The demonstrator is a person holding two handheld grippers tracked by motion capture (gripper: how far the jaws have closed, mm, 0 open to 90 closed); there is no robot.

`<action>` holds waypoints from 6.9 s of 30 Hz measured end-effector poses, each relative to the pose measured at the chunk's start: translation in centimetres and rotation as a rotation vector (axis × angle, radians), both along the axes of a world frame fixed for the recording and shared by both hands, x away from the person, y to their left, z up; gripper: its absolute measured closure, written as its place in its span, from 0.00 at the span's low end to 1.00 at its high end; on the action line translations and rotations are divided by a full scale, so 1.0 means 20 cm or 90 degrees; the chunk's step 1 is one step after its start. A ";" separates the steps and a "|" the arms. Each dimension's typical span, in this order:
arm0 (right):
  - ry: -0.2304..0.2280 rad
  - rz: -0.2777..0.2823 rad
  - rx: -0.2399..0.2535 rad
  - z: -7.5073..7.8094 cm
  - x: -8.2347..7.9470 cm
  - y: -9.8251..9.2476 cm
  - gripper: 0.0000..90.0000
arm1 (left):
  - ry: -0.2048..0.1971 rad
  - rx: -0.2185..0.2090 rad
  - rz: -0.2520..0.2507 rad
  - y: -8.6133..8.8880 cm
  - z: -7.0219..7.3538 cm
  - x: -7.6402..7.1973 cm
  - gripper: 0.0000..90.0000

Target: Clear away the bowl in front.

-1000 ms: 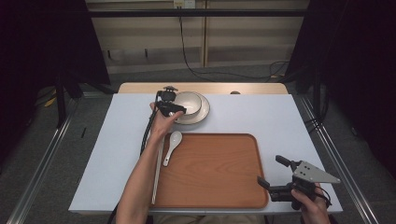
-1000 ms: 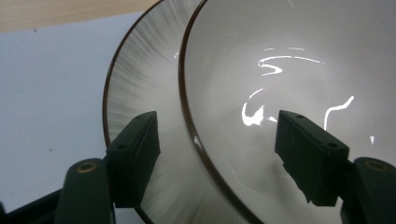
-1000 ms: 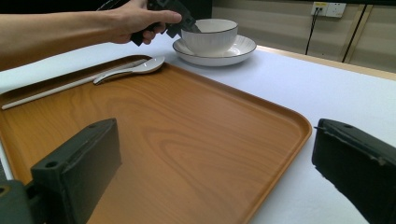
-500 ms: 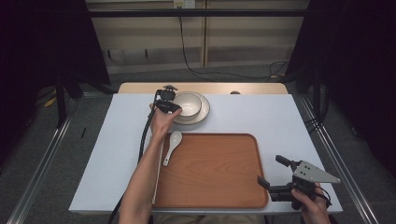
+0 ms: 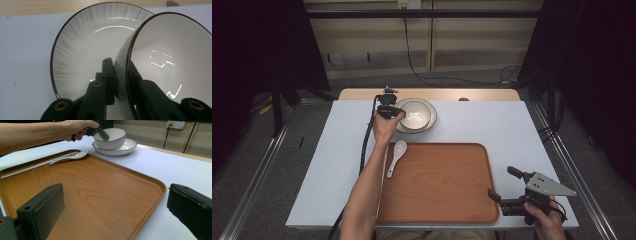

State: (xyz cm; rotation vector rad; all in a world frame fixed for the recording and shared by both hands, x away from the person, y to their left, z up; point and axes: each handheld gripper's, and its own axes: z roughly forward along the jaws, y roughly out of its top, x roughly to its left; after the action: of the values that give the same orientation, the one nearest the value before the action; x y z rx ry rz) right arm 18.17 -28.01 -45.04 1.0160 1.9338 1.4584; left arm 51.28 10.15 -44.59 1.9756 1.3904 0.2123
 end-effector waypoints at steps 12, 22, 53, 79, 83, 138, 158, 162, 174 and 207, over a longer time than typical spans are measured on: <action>-0.004 0.002 0.001 0.00 0.00 0.00 0.01 | -0.011 -0.056 0.033 0.09 0.03 -0.03 0.92; -0.007 0.000 -0.001 0.00 0.00 0.00 0.01 | -0.037 -0.054 0.028 0.14 0.11 -0.09 0.92; -0.016 -0.001 -0.002 0.01 0.00 0.00 0.01 | -0.077 -0.058 -0.056 0.12 0.21 -0.32 0.92; -0.020 0.001 -0.003 0.01 -0.01 0.01 0.01 | -0.087 -0.072 -0.122 -0.02 0.24 -0.48 0.91; -0.017 0.002 -0.005 0.01 -0.01 0.01 0.01 | -0.088 -0.058 -0.135 -0.06 0.23 -0.51 0.92; -0.027 0.005 -0.014 0.00 -0.01 0.00 0.01 | 0.012 -0.047 -0.279 -0.70 0.05 -0.51 0.92; -0.025 0.008 -0.013 0.00 -0.01 0.01 0.01 | 0.043 -0.038 -0.288 -0.84 -0.02 -0.48 0.91; -0.025 0.010 -0.010 0.00 0.00 0.01 0.01 | 0.030 -0.032 -0.288 -0.86 -0.03 -0.48 0.91; -0.024 0.007 -0.011 0.00 -0.01 0.01 0.01 | 0.017 -0.007 -0.288 -0.89 -0.04 -0.48 0.91; -0.025 0.009 -0.009 0.00 -0.01 0.01 0.01 | -0.071 -0.007 -0.289 -0.76 0.01 -0.52 0.22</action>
State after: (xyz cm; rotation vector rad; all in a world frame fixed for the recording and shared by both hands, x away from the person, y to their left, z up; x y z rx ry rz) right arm 18.02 -27.85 -45.01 0.9627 1.9244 1.4587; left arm 40.84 -5.11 -44.45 2.1736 0.8415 0.1028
